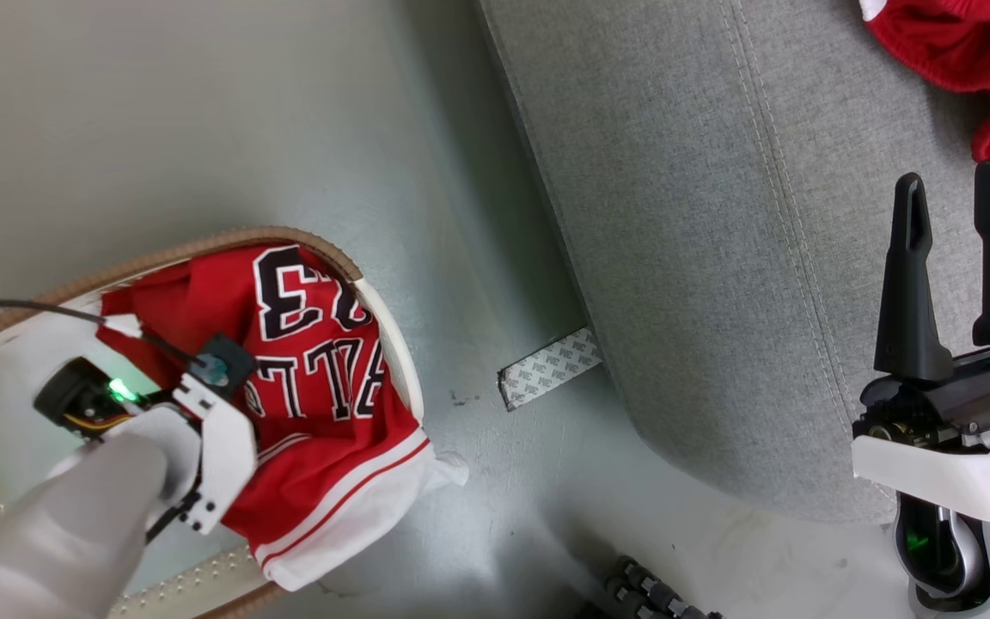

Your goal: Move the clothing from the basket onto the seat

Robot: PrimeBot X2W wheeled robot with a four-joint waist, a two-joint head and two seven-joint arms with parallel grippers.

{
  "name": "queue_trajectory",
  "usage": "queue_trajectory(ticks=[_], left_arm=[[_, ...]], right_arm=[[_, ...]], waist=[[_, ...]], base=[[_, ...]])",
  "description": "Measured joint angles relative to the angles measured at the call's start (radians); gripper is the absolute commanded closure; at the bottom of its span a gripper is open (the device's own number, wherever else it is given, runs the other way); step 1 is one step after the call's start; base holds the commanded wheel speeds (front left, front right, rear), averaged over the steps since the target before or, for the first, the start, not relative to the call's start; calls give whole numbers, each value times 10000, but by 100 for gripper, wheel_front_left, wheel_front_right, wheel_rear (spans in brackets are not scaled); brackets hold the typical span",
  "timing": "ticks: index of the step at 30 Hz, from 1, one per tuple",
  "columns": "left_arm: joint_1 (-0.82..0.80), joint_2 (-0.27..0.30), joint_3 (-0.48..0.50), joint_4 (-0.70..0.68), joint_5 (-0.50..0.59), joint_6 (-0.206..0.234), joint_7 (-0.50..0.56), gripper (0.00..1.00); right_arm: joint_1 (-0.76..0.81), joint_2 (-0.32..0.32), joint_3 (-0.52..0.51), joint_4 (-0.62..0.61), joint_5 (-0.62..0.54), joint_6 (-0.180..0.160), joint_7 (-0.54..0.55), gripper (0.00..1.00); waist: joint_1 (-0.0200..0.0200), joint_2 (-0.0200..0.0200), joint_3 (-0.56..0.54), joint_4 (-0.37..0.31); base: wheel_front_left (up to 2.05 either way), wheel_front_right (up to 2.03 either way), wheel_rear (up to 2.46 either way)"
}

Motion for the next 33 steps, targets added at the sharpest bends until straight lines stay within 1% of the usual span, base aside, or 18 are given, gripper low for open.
queue_trajectory(ticks=[1,2,10,17,25,33], left_arm=[[-1,-35,-33,54,6,-2,-56,64],[-1,-67,-63,102,6,-4,-77,100],[8,-192,-184,247,-111,-31,-558,100],[173,-502,-268,48,-560,-59,-1055,100],[626,-995,-426,-301,-1175,-59,-1749,100],[1152,-1574,-556,-631,-1762,-59,-2458,100]], right_arm=[[7,0,-6,2,-4,2,0,0],[13,0,-8,12,-8,0,0,0],[13,0,0,167,-119,0,0,0],[7,2,-151,309,-472,2,0,0],[34,6,-541,587,-899,2,0,0],[218,12,-779,976,-1407,0,0,0]], waist=[[0,0,-3,0],[0,0,-12,0],[0,0,-246,-27],[0,0,-787,180],[0,0,-1766,685],[-1,0,-3037,1346]], base=[[0,0,0],[0,0,0],[0,0,0],[0,0,0],[0,0,0],[0,0,0]])
